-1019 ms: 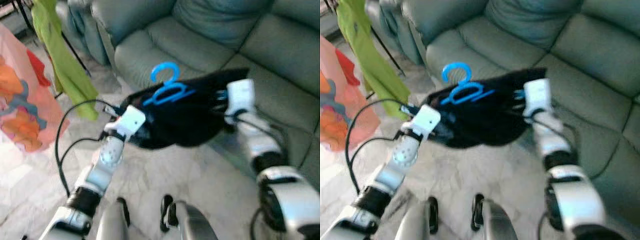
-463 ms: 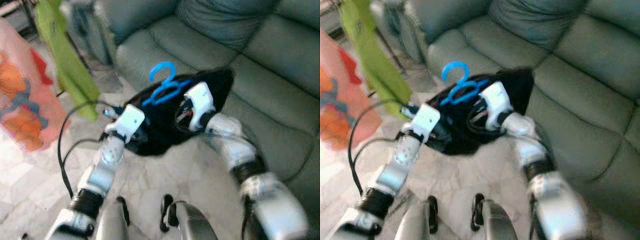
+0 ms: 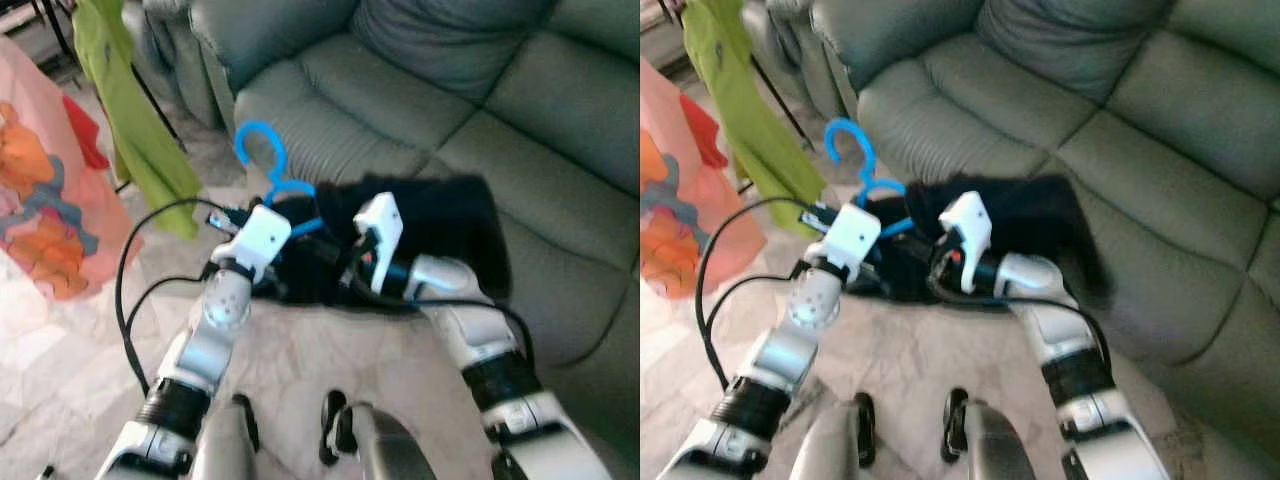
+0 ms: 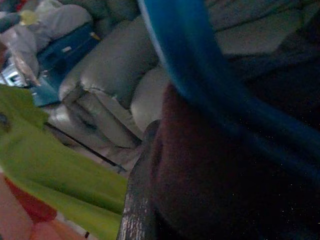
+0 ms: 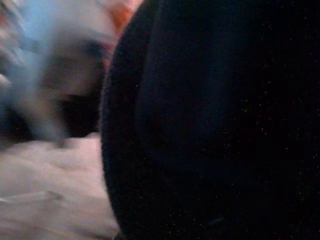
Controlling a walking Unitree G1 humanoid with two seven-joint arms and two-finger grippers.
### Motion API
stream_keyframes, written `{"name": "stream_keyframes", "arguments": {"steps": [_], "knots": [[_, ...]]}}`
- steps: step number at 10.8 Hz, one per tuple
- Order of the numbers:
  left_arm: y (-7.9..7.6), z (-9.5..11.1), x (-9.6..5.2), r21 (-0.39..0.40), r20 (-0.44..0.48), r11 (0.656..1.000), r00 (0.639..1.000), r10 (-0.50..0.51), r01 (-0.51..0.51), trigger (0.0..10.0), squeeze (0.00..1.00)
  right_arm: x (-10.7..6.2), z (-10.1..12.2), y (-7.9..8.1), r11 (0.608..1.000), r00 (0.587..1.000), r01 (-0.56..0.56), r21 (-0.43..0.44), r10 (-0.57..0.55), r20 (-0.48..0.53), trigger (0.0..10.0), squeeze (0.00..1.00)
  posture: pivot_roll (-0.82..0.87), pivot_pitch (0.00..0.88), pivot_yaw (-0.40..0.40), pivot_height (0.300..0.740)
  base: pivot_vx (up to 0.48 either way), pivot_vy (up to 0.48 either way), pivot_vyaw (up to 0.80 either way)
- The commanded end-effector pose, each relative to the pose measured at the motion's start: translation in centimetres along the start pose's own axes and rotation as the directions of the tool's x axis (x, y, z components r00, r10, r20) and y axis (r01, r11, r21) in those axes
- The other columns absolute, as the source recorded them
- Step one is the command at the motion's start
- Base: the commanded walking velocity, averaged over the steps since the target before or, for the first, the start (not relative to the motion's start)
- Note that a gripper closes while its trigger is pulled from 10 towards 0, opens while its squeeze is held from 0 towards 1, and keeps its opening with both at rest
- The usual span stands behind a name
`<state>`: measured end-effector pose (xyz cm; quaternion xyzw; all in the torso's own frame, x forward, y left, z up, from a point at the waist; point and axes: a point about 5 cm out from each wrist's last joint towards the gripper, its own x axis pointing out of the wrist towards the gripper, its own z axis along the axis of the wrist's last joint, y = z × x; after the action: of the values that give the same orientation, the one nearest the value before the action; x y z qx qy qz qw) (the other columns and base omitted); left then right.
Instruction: Hang hanger
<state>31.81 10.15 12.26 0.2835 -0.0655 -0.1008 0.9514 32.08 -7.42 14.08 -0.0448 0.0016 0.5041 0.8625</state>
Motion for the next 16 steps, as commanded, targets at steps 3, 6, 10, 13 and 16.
{"name": "stream_keyframes", "arguments": {"steps": [3, 6, 10, 13, 16], "knots": [[-0.5, 0.9, 0.2, 0.005, 0.04, 1.0, 0.999, -0.023, 0.022, 0.0, 0.0, -1.6, -1.5, -1.9, 0.981, 0.978, 0.175, -0.084, -0.183, -0.098, 10.0, 1.0, -0.05, 0.215, -0.053, 0.74, 0.0, 0.0, 0.0], [2.0, -1.3, 0.9, 0.015, -0.045, 0.996, 0.995, 0.09, -0.089, 0.0, 0.0, -4.9, -1.4, -3.1, 0.968, 0.971, 0.204, -0.146, -0.219, -0.092, 10.0, 1.0, -0.06, 0.216, -0.047, 0.74, 0.0, 0.0, 0.0], [4.8, -2.7, 1.4, -0.064, -0.143, 0.962, 0.956, 0.255, -0.266, 0.0, 0.0, -8.0, -2.9, -3.1, 0.963, 0.963, 0.223, -0.15, -0.242, -0.123, 10.0, 1.0, -0.06, 0.215, -0.041, 0.74, 0.0, 0.0, 0.0], [5.5, -1.9, 1.9, 0.134, 0.02, 0.981, 0.99, 0.138, -0.14, 0.0, 0.0, -9.0, -1.6, -2.2, 0.987, 0.987, 0.01, -0.158, -0.035, -0.158, 10.0, 1.0, -0.06, 0.206, -0.041, 0.74, 0.0, 0.0, 0.0], [5.6, -2.8, 1.5, 0.36, 0.115, 0.928, 0.983, -0.145, 0.095, 0.0, 0.0, -11.4, 4.7, -3.8, 0.97, 0.98, -0.145, -0.195, 0.114, -0.163, 10.0, 1.0, -0.07, 0.197, -0.035, 0.74, 0.0, 0.0, 0.0]]}}
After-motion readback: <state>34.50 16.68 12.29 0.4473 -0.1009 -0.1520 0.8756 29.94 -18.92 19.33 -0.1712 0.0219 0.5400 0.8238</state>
